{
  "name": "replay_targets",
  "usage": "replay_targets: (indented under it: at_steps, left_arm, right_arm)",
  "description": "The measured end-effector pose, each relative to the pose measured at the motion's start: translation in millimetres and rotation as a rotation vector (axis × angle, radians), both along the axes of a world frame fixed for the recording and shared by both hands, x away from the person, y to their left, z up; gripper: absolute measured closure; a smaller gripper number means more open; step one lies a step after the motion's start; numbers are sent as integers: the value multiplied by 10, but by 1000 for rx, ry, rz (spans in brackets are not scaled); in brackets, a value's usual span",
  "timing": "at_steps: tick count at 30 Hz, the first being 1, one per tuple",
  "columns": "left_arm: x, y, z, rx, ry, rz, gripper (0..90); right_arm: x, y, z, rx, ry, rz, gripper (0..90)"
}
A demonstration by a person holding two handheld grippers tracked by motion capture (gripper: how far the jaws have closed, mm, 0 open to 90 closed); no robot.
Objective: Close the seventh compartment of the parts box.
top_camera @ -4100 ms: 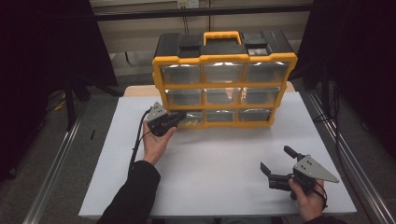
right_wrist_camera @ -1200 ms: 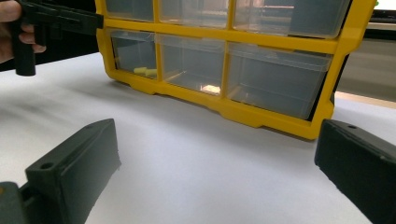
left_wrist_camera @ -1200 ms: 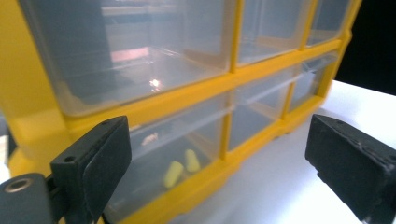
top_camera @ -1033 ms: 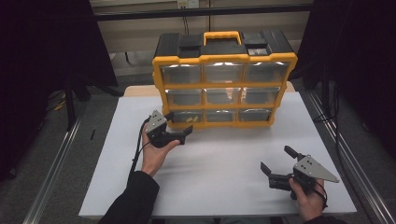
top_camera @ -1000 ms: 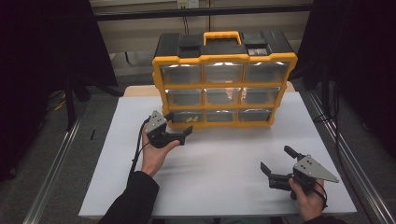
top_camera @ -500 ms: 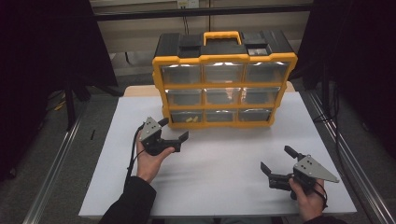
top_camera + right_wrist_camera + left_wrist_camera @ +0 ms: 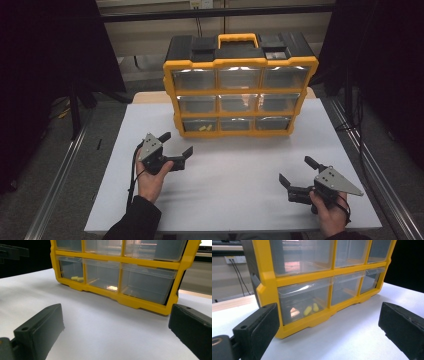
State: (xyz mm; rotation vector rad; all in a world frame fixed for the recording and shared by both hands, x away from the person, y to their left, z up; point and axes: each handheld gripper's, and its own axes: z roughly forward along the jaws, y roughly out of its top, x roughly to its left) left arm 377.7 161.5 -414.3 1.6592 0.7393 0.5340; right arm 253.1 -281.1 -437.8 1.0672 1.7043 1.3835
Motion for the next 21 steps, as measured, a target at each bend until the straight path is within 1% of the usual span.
replay_targets:
  at_steps: [1, 2, 4, 6, 7, 8, 9, 10, 12, 13, 14, 15, 17, 20, 21]
  left_arm:
    - [-20, 8, 0, -1, 1, 6, 35]
    - [-34, 24, 2, 8, -7, 8, 35]
    - [-72, 44, -2, -5, -4, 9, 35]
    - [-111, 78, -5, -1, 4, 6, 35]
    - [-130, 84, -10, -10, 8, 15, 35]
    - [-147, 102, -13, -6, 16, 19, 35]
    - [-158, 126, -16, 0, 14, 21, 35]
    - [-180, 137, -20, -12, 18, 29, 35]
    - [-219, 156, -24, -15, 4, 50, 35]
    - [-242, 163, -25, -16, 3, 59, 35]
    - [-259, 176, -25, -15, -5, 62, 35]
    - [-277, 191, -26, -8, -7, 62, 35]
    - [-313, 205, -34, -20, -9, 67, 35]
    - [-369, 242, -46, -19, -12, 74, 35]
    - [-382, 260, -50, -18, -6, 75, 35]
  right_arm:
    - [0, 0, 0, 0, 0, 0, 0]
    - [1, 1, 0, 1, -2, 0, 0]
    - [0, 0, 0, -1, -1, -1, 0]
    - [0, 0, 0, 0, -1, -1, 0]
    - [0, -1, 0, 0, -1, -1, 0]
    - [0, -1, 0, 0, -1, -2, 0]
    - [2, -1, -1, 1, -2, -2, 0]
    - [1, -1, -1, 0, -1, -3, 0]
    - [1, 1, 0, -1, -1, -3, 0]
    - [2, 2, 0, 0, -2, -3, 0]
    - [2, 2, 0, -2, -1, -3, 0]
    - [2, 2, 0, -1, 0, -3, 0]
    - [2, 1, 0, 0, -1, -5, 0]
    - [1, -2, 0, 1, -2, -5, 0]
    - [1, -2, 0, 1, -2, -4, 0]
